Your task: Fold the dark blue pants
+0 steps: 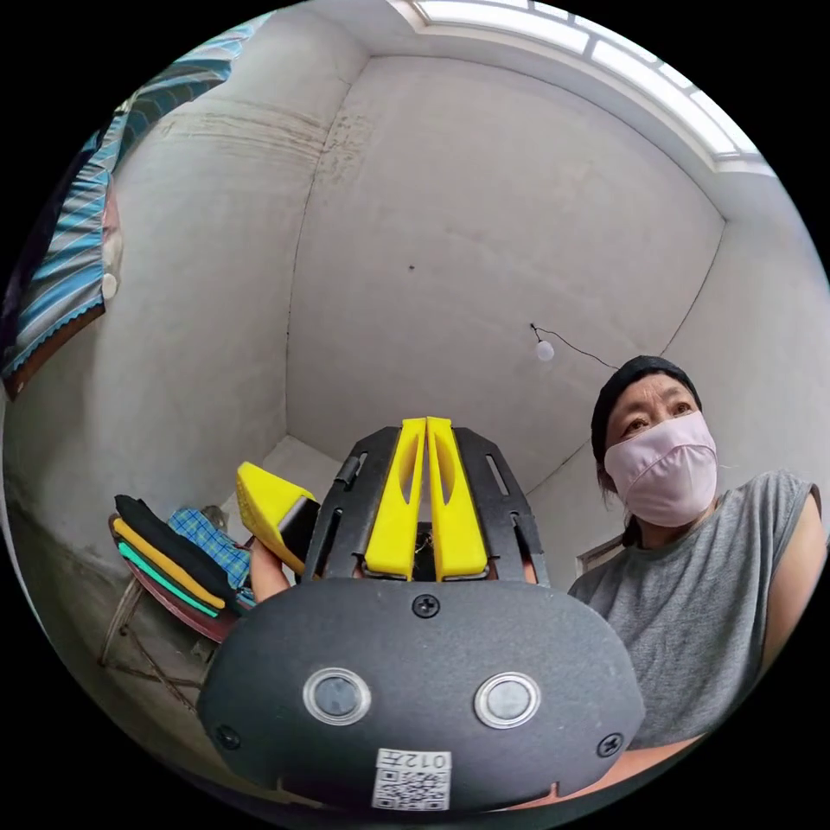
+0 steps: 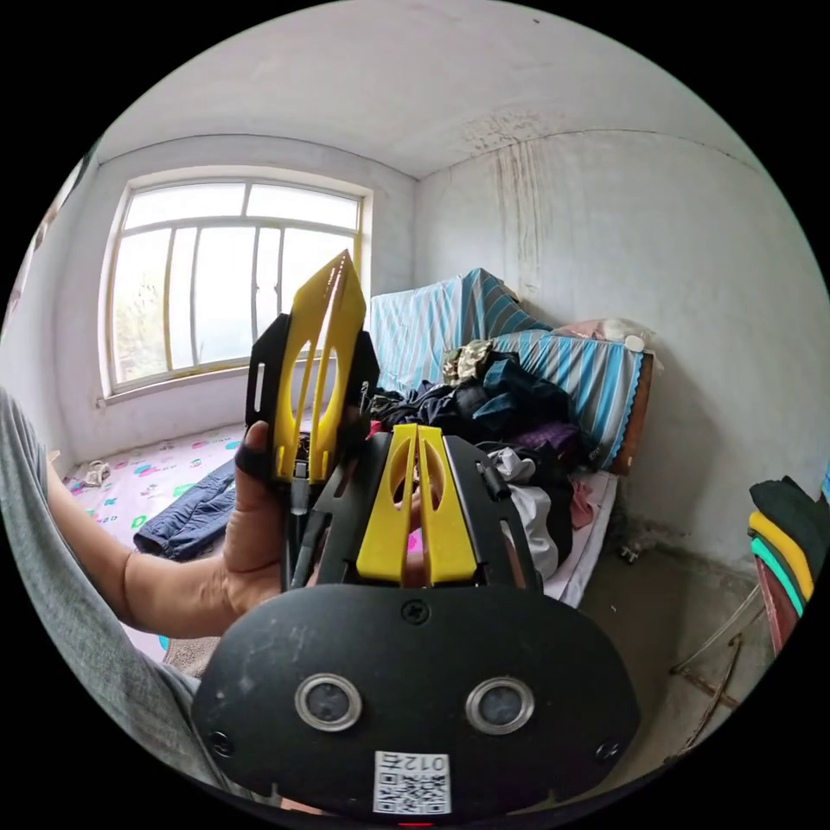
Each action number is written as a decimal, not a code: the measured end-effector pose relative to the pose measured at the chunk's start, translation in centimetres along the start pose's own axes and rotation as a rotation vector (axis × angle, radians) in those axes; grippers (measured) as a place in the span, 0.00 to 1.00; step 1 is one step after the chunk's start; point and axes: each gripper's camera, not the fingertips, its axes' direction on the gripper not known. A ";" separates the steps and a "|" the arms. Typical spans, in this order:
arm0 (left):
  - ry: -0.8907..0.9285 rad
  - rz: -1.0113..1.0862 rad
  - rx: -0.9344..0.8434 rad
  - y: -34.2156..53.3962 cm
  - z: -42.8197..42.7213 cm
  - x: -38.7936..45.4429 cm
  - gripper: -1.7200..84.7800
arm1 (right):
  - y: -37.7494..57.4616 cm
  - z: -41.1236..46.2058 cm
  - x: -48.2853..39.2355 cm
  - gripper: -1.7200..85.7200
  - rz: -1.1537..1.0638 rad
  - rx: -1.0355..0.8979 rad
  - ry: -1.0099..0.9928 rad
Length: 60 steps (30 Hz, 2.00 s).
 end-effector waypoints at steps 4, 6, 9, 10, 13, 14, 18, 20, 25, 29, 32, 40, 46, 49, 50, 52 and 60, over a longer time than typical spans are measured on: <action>0.010 -0.083 0.032 0.7 1.0 -3.3 0.03 | 2.1 3.1 6.0 0.01 0.050 -0.057 0.051; 0.018 -0.107 0.042 1.1 1.9 -4.2 0.03 | 2.9 3.8 8.4 0.01 0.074 -0.061 0.062; 0.030 -0.124 0.042 1.1 3.4 -5.0 0.03 | 3.7 5.6 12.6 0.01 0.146 -0.062 -0.005; 0.028 -0.126 0.043 0.8 3.8 -5.1 0.03 | 3.8 6.8 14.1 0.01 0.170 -0.071 -0.043; -0.026 -0.118 0.027 -0.9 4.4 -4.8 0.03 | 3.5 11.0 16.2 0.01 0.185 -0.084 -0.104; -0.063 -0.097 0.005 -2.0 4.5 -4.3 0.03 | 3.4 12.0 16.4 0.01 0.183 -0.087 -0.121; -0.290 0.063 -0.018 -5.8 3.0 -0.3 0.03 | 2.1 17.5 18.7 0.01 0.214 -0.044 -0.185; -0.508 0.178 -0.036 -8.2 1.0 3.3 0.03 | 1.5 19.4 19.4 0.01 0.193 -0.047 -0.216; -0.912 0.384 -0.103 -10.8 0.0 11.0 0.03 | 0.9 25.1 20.2 0.01 0.123 -0.106 -0.231; -1.210 0.504 -0.210 -11.2 1.3 17.4 0.03 | 0.0 27.1 20.8 0.01 0.045 -0.127 -0.175; -1.520 0.605 -0.342 -10.7 3.1 21.3 0.03 | -0.9 26.6 22.3 0.01 -0.045 -0.124 -0.091; -1.825 0.342 -0.352 -8.7 4.5 27.9 0.03 | -3.4 23.4 30.5 0.01 -0.113 -0.092 -0.012; -1.927 0.143 -0.258 -6.1 6.7 33.5 0.03 | -9.8 22.9 31.5 0.02 -0.142 0.073 -0.165; -1.969 0.144 -0.228 -5.9 9.1 36.7 0.03 | -11.7 25.0 31.6 0.01 -0.157 0.126 -0.204; -1.969 0.137 -0.219 -6.1 10.0 37.8 0.03 | -11.8 25.8 31.6 0.01 -0.154 0.127 -0.217; -1.974 0.134 -0.215 -6.5 11.6 39.6 0.03 | -11.4 29.5 31.8 0.01 -0.144 0.106 -0.273; -1.987 0.261 -0.190 -11.4 20.2 50.3 0.03 | -10.7 41.9 34.0 0.01 -0.108 0.026 -0.366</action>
